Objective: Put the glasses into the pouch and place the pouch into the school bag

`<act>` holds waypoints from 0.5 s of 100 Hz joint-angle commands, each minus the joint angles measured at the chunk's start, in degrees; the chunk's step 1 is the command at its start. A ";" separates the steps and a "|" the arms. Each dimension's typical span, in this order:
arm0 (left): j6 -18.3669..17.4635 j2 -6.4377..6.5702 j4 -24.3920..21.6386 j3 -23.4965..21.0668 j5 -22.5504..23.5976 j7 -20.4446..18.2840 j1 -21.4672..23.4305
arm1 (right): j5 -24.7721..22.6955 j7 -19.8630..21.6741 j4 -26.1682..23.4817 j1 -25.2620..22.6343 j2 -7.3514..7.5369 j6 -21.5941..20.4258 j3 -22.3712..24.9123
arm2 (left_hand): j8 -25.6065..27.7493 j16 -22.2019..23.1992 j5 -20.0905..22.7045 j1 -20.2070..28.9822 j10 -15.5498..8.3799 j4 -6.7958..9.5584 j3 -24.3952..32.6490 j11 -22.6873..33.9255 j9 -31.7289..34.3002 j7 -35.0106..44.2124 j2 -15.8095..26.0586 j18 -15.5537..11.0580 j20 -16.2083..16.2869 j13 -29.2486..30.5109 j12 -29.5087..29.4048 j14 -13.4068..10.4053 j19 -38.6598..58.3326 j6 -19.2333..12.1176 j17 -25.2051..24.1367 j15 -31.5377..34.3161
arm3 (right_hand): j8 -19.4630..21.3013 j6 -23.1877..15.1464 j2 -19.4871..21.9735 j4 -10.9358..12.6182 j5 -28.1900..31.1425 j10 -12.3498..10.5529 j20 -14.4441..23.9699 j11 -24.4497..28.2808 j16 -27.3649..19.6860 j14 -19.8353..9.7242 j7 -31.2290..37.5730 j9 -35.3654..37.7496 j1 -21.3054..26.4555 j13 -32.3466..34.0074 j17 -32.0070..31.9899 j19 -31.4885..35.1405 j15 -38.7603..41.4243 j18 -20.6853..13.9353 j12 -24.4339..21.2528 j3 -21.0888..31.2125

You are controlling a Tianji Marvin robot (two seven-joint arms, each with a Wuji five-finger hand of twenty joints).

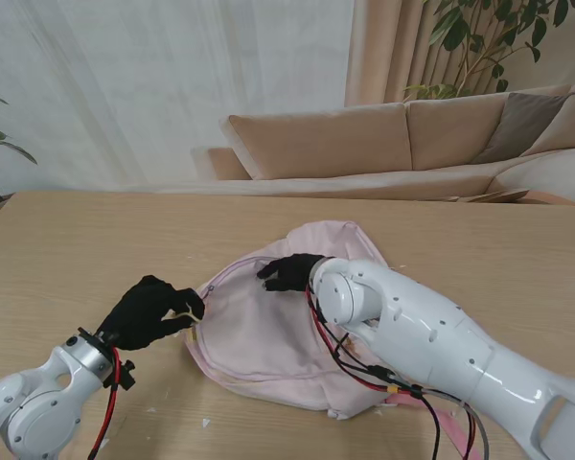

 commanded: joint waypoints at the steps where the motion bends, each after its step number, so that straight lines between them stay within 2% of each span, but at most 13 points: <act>1: 0.39 -0.46 0.06 0.20 0.28 -0.29 -0.56 | -0.67 -0.61 -2.45 -2.01 1.38 -1.07 0.22 | 1.00 -0.55 2.77 2.99 0.39 1.90 1.14 -0.77 0.99 2.86 4.27 0.52 0.83 -0.66 -0.18 0.79 0.57 -3.44 -0.69 -0.41 | 1.91 0.43 -1.76 0.89 2.55 0.42 2.19 2.73 2.36 5.69 3.04 2.68 1.83 2.88 1.55 3.14 1.89 -0.25 1.68 0.40; 17: 1.35 -0.53 0.63 0.76 0.62 0.29 -1.59 | -4.92 -6.64 -6.74 -6.51 1.05 -3.08 4.84 | 1.07 -0.64 2.75 3.00 0.37 1.90 1.23 -0.87 0.90 2.89 4.24 0.51 0.84 -0.81 -0.17 0.75 0.61 -3.48 -0.70 -0.56 | 3.64 0.92 -4.69 1.04 4.99 2.96 5.96 8.69 5.67 5.31 6.74 3.64 4.11 5.22 3.96 6.84 6.62 -1.40 5.69 1.19; 34: 1.43 -0.58 0.57 0.82 0.47 0.49 -1.60 | -6.71 -13.81 -6.06 -6.70 -0.99 -3.64 5.01 | 1.06 -0.64 2.82 2.92 0.34 1.89 1.33 -0.90 0.92 2.88 4.20 0.55 0.89 -0.80 -0.06 0.79 0.74 -3.52 -0.70 -0.51 | 4.98 0.40 -9.69 1.20 1.90 4.55 10.50 17.48 9.16 4.59 7.78 -1.71 4.90 3.03 4.76 10.53 12.83 -3.69 11.08 4.51; 43: 0.88 -0.61 0.16 0.53 0.31 0.54 -1.25 | -6.65 -14.68 -4.69 -4.86 -1.85 -3.45 3.35 | 1.05 -0.64 2.84 2.89 0.43 1.88 1.38 -0.90 0.92 2.87 4.20 0.58 0.90 -0.78 -0.04 0.70 0.77 -3.56 -0.67 -0.48 | 4.92 0.05 -12.91 -0.09 -3.66 4.27 12.78 18.73 10.08 4.17 5.10 -7.55 3.32 -0.75 3.58 11.11 14.12 -5.12 12.40 8.62; 50: 0.41 -0.67 -0.16 0.33 -0.01 0.69 -1.07 | -6.42 -14.30 -3.50 -2.85 -2.37 -3.41 1.31 | 1.10 -0.63 2.90 2.90 0.40 1.89 1.48 -0.91 0.96 2.91 4.22 0.59 0.89 -0.71 -0.04 0.74 0.80 -3.54 -0.59 -0.42 | 4.52 -0.62 -16.01 -2.70 -6.48 4.07 14.12 18.76 10.20 3.73 2.08 -12.48 2.17 -4.58 1.66 10.27 13.72 -6.18 12.86 12.35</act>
